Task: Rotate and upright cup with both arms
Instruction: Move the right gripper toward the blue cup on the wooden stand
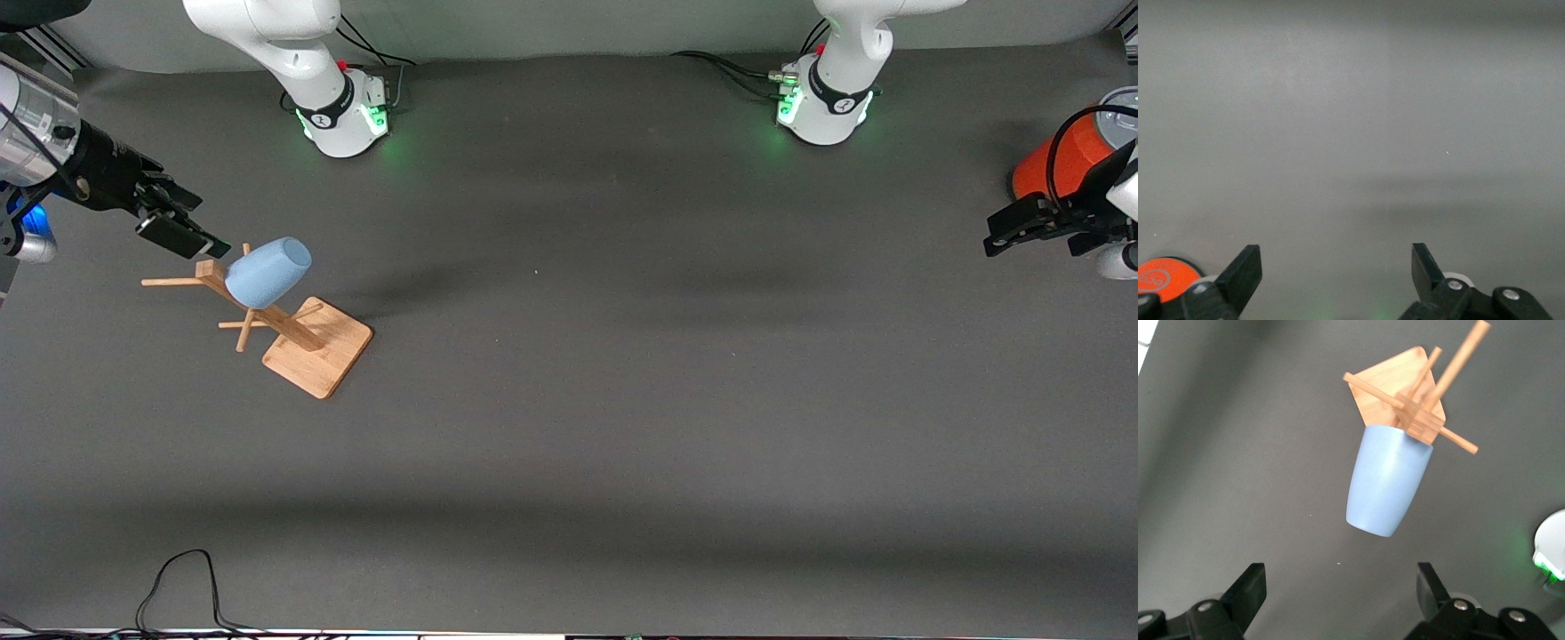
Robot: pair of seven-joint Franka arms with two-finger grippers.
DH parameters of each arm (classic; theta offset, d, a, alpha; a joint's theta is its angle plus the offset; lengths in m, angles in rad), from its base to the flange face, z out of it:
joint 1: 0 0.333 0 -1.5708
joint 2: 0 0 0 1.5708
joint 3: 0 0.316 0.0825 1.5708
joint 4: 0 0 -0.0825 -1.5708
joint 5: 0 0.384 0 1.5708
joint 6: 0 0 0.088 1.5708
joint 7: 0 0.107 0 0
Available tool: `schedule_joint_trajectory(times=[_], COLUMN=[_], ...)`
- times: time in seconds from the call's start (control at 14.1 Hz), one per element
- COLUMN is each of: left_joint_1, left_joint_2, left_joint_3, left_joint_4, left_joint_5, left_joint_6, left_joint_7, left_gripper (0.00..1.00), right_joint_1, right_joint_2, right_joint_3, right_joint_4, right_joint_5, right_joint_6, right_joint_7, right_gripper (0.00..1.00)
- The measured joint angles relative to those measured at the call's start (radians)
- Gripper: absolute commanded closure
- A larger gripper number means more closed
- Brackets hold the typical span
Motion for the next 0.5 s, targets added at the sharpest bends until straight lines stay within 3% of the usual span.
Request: schedule_joint_trajectory(times=[0.28, 0.5], left_joint_1=[0.0, 0.0], left_joint_2=[0.0, 0.0], left_joint_3=[0.0, -0.001], left_joint_4=[0.0, 0.0], left_joint_5=[0.001, 0.005], left_joint_6=[0.001, 0.001], left_joint_7=[0.0, 0.0], left_gripper=[0.0, 0.0], right_joint_1=[-0.006, -0.007], right_joint_2=[0.02, 0.031], right_joint_3=[-0.067, -0.075], right_joint_4=[-0.08, -0.149], right_joint_5=[0.025, 0.036], right_joint_6=[0.052, 0.091], right_joint_7=[0.039, 0.102], right_gripper=[0.0, 0.0])
